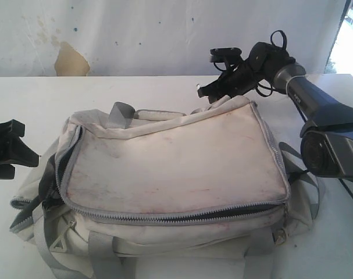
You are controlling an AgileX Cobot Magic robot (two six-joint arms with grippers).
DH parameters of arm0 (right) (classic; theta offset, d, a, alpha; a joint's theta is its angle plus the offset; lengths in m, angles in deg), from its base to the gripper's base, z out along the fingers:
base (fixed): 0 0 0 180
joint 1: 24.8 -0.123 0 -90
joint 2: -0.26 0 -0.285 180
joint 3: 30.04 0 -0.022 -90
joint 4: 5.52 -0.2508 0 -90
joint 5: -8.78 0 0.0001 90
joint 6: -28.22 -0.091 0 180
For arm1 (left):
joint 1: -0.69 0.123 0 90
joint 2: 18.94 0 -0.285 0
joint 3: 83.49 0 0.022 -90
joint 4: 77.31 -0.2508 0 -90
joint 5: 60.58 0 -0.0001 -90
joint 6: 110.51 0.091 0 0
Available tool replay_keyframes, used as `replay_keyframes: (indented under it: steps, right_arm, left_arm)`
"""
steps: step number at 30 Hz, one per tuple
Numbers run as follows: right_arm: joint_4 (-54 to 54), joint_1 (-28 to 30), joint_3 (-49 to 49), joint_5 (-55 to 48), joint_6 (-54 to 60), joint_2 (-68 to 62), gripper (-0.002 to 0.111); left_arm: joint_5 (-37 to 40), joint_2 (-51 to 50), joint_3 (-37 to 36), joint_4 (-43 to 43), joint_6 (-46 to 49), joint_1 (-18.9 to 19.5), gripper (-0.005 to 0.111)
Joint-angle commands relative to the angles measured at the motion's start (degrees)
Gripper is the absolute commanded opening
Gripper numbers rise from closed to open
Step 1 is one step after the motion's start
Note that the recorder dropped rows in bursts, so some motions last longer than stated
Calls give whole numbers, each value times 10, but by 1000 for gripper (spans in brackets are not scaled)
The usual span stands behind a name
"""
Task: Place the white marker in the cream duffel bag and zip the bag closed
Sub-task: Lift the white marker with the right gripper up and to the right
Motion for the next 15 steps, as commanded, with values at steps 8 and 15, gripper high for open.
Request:
replay_keyframes:
  steps: [8,15]
  right_arm:
    - [5,2,1,-37,-51,59,0]
    - [25,2,1,-103,-95,80,0]
  left_arm:
    - [-13,4,0,6,2,-2,57]
    - [-13,4,0,6,3,-2,57]
